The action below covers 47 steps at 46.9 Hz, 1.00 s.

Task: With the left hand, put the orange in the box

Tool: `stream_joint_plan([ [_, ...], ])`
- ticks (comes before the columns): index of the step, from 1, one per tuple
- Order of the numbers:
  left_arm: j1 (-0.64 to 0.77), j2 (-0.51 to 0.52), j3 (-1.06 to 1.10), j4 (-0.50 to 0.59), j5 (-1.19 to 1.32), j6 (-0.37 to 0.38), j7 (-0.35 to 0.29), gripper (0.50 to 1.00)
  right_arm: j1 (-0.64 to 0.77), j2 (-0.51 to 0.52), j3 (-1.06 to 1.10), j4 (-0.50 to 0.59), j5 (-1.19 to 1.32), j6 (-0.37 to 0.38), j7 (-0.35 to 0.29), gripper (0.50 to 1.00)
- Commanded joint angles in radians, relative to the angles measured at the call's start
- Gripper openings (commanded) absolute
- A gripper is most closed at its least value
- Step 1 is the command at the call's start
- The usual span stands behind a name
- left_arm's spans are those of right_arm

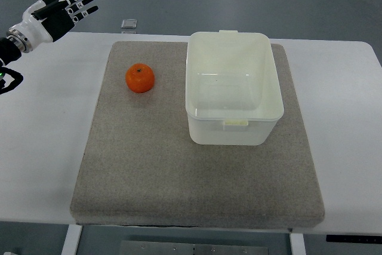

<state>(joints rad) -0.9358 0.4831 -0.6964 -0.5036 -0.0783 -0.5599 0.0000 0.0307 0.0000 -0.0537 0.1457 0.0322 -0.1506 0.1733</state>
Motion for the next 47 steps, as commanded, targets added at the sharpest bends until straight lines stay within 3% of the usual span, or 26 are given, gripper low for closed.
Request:
stream_joint_plan([
  [1, 0.0, 0.002, 0.0, 0.0, 0.0, 0.0, 0.0, 0.994, 0.0, 0.0, 0.0, 0.0, 0.0, 0.0, 0.0, 0.926],
  [35, -0.001, 0.006, 0.054, -0.001, 0.009, -0.003, -0.002, 0.992, 0.0, 0.0, 0.0, 0.0, 0.0, 0.0, 0.0, 0.926],
  [47, -0.011, 0.002, 0.1, -0.001, 0.204, -0.011, -0.058, 0.994, 0.0, 0.0, 0.0, 0.0, 0.0, 0.0, 0.0, 0.926],
])
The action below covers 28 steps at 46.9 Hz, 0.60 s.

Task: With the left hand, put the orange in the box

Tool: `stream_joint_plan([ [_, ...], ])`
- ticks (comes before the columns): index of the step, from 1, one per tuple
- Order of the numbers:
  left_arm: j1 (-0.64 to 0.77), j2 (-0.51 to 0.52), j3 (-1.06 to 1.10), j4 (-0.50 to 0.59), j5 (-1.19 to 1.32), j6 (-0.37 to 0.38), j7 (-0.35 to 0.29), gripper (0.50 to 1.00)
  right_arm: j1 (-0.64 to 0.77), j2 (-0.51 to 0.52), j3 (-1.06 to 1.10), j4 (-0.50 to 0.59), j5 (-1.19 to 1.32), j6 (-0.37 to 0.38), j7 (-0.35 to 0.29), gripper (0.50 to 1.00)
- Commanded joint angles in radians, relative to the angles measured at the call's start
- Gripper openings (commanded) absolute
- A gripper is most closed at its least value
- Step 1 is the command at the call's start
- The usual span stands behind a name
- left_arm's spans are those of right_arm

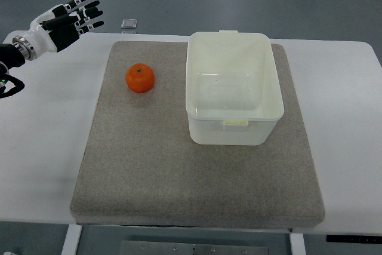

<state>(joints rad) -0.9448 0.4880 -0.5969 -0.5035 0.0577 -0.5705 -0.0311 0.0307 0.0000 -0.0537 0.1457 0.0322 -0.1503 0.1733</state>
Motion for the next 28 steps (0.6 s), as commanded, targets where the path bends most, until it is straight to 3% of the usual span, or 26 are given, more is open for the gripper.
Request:
stream_joint_plan([
  [1, -0.003, -0.003, 0.0, -0.003, 0.095, 0.0, -0.041, 0.994, 0.0, 0.0, 0.0, 0.0, 0.0, 0.0, 0.0, 0.926],
  [13, -0.04, 0.018, 0.0, -0.01, 0.479, 0.012, -0.188, 0.994, 0.0, 0.0, 0.0, 0.0, 0.0, 0.0, 0.0, 0.926],
  [28, -0.065, 0.029, 0.003, -0.027, 0.783, 0.012, -0.234, 0.994, 0.0, 0.0, 0.0, 0.0, 0.0, -0.002, 0.0, 0.926],
])
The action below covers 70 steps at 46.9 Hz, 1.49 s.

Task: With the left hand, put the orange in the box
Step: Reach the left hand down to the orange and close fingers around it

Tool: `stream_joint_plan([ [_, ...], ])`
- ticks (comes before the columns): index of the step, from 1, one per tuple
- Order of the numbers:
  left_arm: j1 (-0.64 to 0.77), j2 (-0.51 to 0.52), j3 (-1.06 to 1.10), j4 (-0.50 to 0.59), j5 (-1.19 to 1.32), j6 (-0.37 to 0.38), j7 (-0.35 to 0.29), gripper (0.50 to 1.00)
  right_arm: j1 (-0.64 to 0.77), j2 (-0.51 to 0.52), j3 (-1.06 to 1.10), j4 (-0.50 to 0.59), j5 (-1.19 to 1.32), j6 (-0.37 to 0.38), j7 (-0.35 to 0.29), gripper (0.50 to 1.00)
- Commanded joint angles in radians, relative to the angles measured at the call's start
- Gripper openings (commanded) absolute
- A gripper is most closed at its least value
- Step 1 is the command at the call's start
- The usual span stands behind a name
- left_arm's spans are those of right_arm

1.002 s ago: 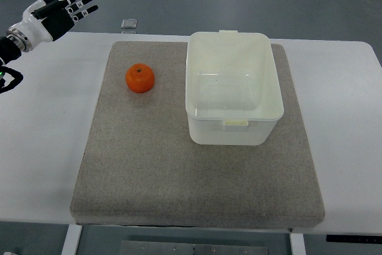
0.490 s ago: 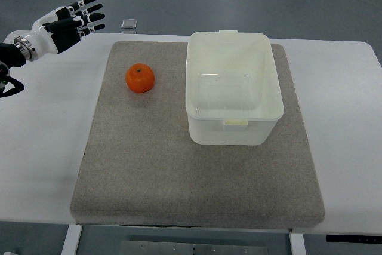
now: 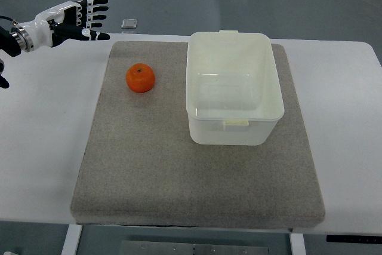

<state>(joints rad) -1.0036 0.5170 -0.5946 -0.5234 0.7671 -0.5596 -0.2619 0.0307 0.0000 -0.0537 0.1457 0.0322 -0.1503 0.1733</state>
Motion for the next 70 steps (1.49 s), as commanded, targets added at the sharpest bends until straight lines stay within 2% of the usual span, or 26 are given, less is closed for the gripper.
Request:
stream_joint_plan([
  [1, -0.006, 0.0, 0.001, -0.009, 0.095, 0.001, -0.005, 0.992, 0.0, 0.0, 0.0, 0.0, 0.0, 0.0, 0.0, 0.926],
  [9, -0.055, -0.002, 0.076, -0.041, 0.242, 0.007, -0.026, 0.992, 0.0, 0.0, 0.0, 0.0, 0.0, 0.0, 0.0, 0.926],
  [13, -0.07, 0.0, 0.121, -0.09, 0.273, 0.043, -0.04, 0.992, 0.0, 0.0, 0.0, 0.0, 0.0, 0.0, 0.0, 0.926],
  [18, -0.07, -0.002, 0.14, -0.158, 0.354, 0.124, -0.043, 0.992, 0.0, 0.0, 0.0, 0.0, 0.0, 0.0, 0.0, 0.926],
  [25, -0.058, -0.011, 0.165, -0.233, 0.613, 0.256, -0.043, 0.992, 0.0, 0.0, 0.0, 0.0, 0.0, 0.0, 0.0, 0.926],
  [29, -0.053, -0.014, 0.188, -0.256, 0.718, 0.306, -0.043, 0.992, 0.0, 0.0, 0.0, 0.0, 0.0, 0.0, 0.0, 0.926],
  [38, -0.056, -0.017, 0.234, -0.273, 0.761, 0.311, -0.042, 0.992, 0.0, 0.0, 0.0, 0.0, 0.0, 0.0, 0.0, 0.926],
  [49, -0.056, -0.097, 0.26, -0.207, 0.824, 0.322, -0.037, 0.992, 0.0, 0.0, 0.0, 0.0, 0.0, 0.0, 0.0, 0.926],
  [60, -0.058, -0.104, 0.262, -0.205, 0.833, 0.322, -0.034, 0.984, 0.0, 0.0, 0.0, 0.0, 0.0, 0.0, 0.0, 0.926],
  [65, -0.058, -0.104, 0.26, -0.205, 0.851, 0.323, -0.034, 0.966, 0.0, 0.0, 0.0, 0.0, 0.0, 0.0, 0.0, 0.926],
  [69, -0.058, -0.104, 0.26, -0.205, 0.87, 0.323, -0.034, 0.93, 0.0, 0.0, 0.0, 0.0, 0.0, 0.0, 0.0, 0.926],
  [70, -0.058, -0.104, 0.26, -0.205, 0.874, 0.323, -0.034, 0.907, 0.0, 0.0, 0.0, 0.0, 0.0, 0.0, 0.0, 0.926],
])
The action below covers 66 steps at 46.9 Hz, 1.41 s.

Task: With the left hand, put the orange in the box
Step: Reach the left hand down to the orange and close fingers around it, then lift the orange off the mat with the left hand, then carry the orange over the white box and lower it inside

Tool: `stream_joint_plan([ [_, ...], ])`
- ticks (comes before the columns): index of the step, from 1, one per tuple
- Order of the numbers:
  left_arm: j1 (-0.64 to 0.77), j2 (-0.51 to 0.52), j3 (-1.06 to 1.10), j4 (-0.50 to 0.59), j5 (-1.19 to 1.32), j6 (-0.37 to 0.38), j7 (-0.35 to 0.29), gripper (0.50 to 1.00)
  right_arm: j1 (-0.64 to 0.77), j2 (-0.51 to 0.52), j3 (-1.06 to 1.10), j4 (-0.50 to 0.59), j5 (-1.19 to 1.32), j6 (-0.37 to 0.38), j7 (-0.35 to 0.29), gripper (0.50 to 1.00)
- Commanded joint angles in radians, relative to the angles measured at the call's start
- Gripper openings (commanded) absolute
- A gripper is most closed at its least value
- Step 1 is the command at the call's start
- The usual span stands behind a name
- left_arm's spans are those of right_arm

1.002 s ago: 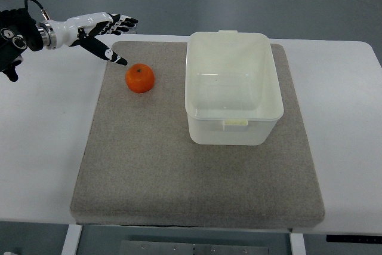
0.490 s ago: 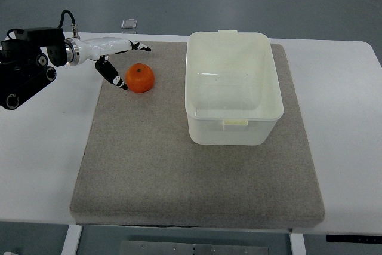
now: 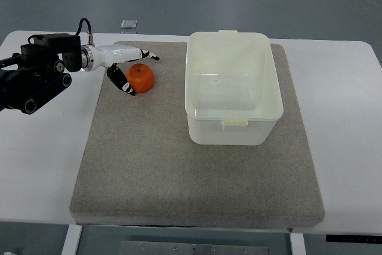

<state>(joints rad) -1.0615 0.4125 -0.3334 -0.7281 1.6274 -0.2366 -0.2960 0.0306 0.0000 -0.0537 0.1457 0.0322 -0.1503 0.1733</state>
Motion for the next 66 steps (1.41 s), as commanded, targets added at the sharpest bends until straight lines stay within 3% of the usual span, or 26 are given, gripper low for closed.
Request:
stream_joint_plan([
  [1, 0.0, 0.0, -0.001, -0.002, 0.017, 0.0, 0.0, 0.887, 0.0, 0.0, 0.0, 0.0, 0.0, 0.0, 0.0, 0.926],
  [5, 0.0, 0.0, 0.001, -0.002, 0.022, 0.0, -0.002, 0.838, 0.0, 0.0, 0.0, 0.0, 0.0, 0.0, 0.0, 0.926],
  [8, 0.0, 0.0, 0.001, -0.002, 0.031, 0.0, -0.002, 0.761, 0.0, 0.0, 0.0, 0.0, 0.0, -0.002, 0.0, 0.926],
  [14, -0.002, 0.002, 0.001, -0.002, 0.068, 0.0, -0.002, 0.557, 0.0, 0.0, 0.0, 0.0, 0.0, 0.0, 0.0, 0.926],
  [17, -0.003, 0.003, 0.001, -0.002, 0.081, 0.0, -0.002, 0.5, 0.0, 0.0, 0.0, 0.0, 0.0, 0.0, 0.0, 0.926],
  [28, -0.04, 0.019, -0.001, -0.016, 0.089, -0.001, -0.002, 0.5, 0.0, 0.0, 0.0, 0.0, 0.0, 0.0, 0.0, 0.926],
  [34, -0.096, 0.08, -0.001, -0.05, 0.075, -0.016, -0.002, 0.5, 0.0, 0.0, 0.0, 0.0, 0.0, 0.0, 0.0, 0.926],
  [43, -0.215, 0.086, -0.001, -0.036, -0.026, -0.136, -0.003, 0.5, 0.0, 0.0, 0.0, 0.0, 0.0, 0.0, 0.0, 0.926],
  [51, -0.273, 0.086, -0.001, -0.051, -0.077, -0.152, -0.003, 0.5, 0.0, 0.0, 0.0, 0.0, 0.0, 0.0, 0.0, 0.926],
  [66, -0.347, 0.075, -0.007, -0.24, -0.077, -0.171, -0.002, 0.5, 0.0, 0.0, 0.0, 0.0, 0.0, 0.0, 0.0, 0.926],
])
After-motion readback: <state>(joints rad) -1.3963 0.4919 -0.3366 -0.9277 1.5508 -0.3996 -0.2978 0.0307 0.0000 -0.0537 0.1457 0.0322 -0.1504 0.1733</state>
